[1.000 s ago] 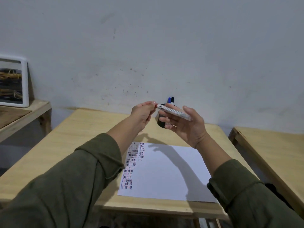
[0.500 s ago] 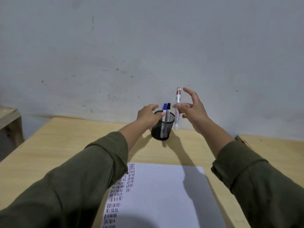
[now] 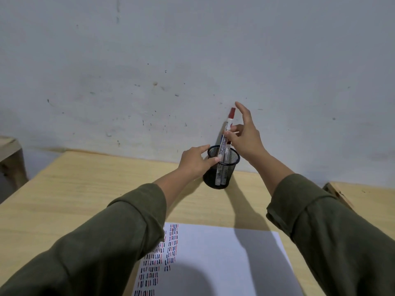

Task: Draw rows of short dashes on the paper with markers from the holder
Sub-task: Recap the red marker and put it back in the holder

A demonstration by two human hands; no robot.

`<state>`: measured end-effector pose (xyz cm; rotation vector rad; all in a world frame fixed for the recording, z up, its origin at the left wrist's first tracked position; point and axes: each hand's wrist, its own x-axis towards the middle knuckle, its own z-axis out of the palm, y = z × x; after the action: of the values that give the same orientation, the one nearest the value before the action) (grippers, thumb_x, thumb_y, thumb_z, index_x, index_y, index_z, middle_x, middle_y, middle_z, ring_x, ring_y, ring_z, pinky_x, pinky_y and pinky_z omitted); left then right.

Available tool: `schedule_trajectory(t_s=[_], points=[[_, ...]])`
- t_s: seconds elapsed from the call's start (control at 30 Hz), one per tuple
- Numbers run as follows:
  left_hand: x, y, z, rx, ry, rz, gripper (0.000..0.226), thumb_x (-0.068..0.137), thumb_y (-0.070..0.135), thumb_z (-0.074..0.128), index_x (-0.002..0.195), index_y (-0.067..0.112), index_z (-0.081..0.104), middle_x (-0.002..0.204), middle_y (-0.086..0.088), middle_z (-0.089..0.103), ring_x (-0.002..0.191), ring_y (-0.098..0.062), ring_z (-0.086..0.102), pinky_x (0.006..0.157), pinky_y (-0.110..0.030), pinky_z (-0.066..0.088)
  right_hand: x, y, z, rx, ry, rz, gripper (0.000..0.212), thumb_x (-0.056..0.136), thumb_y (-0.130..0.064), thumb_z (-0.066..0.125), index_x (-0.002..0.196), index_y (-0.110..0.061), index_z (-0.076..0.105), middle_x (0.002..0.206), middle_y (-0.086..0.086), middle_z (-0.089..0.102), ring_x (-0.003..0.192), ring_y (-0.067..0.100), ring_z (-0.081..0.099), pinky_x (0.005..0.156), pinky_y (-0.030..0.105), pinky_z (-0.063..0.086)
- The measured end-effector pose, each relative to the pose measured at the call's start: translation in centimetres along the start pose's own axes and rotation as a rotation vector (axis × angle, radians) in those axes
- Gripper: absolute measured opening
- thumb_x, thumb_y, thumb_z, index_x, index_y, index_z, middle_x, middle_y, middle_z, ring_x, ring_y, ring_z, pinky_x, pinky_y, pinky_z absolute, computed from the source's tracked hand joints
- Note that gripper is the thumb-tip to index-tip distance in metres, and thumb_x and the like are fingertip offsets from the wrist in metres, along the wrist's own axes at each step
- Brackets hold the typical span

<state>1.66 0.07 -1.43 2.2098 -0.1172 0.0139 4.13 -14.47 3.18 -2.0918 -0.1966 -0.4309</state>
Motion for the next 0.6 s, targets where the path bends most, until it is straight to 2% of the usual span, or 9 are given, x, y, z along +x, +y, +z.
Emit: schedule_trajectory(t_s=[0.13,0.2,0.27,0.33,0.43,0.6], points=[[0.1,-0.2,0.2,-0.058,0.013,-0.001,0.059,0.083,0.038,0.065,0.137,0.021,0.048,0.144,-0.002,0.049,0.139,-0.020,0.037,0.112,-0.030,0.027,0.0,0.6,0.6,-0.066,-0.023,-0.015,0.070,0.083,-0.006,0.064,0.136,-0.041,0.034,0.081,-0.001,0.058,0.082,0.017,0.061,0.074,0.031,0.054],[0.0,-0.2,0.3,-0.074,0.018,-0.002,0.058,0.083,0.036,0.066,0.136,0.020,0.049,0.143,-0.003,0.050,0.139,-0.020,0.037,0.113,-0.031,0.028,-0.3,0.9,0.9,-0.121,-0.061,-0.016,0.068,0.082,-0.006,0.066,0.135,-0.037,0.037,0.078,-0.002,0.058,0.082,0.018,0.060,0.072,0.025,0.048],[0.0,-0.1,0.3,-0.084,0.022,-0.002,0.058,0.083,0.036,0.067,0.136,0.020,0.050,0.143,-0.003,0.051,0.139,-0.021,0.037,0.113,-0.032,0.029,-0.5,1.2,1.4,-0.180,-0.105,-0.013,0.068,0.080,-0.007,0.069,0.135,-0.034,0.040,0.083,0.004,0.060,0.083,0.020,0.059,0.073,0.022,0.042],[0.0,-0.1,0.2,-0.079,0.022,0.003,0.058,0.082,0.035,0.067,0.136,0.019,0.050,0.143,-0.002,0.051,0.139,-0.020,0.037,0.112,-0.031,0.029,-0.6,1.6,1.8,-0.212,-0.135,-0.004,0.068,0.078,-0.008,0.071,0.134,-0.032,0.041,0.088,0.009,0.062,0.083,0.021,0.060,0.069,0.018,0.041],[-0.1,0.1,0.1,-0.083,0.018,0.013,0.055,0.083,0.033,0.067,0.134,0.020,0.051,0.141,-0.001,0.052,0.136,-0.018,0.040,0.106,-0.025,0.031,-0.6,2.0,2.2,-0.244,-0.150,0.008,0.065,0.075,-0.007,0.073,0.129,-0.030,0.046,0.086,0.010,0.065,0.080,0.020,0.062,0.061,0.011,0.040],[-0.1,0.1,0.2,-0.085,0.026,0.017,0.052,0.084,0.032,0.067,0.133,0.022,0.053,0.140,-0.001,0.054,0.135,-0.017,0.042,0.102,-0.022,0.031,-0.5,2.3,2.5,-0.269,-0.154,0.005,0.057,0.074,0.001,0.068,0.125,-0.022,0.056,0.083,0.012,0.070,0.078,0.019,0.061,0.073,0.021,0.044]])
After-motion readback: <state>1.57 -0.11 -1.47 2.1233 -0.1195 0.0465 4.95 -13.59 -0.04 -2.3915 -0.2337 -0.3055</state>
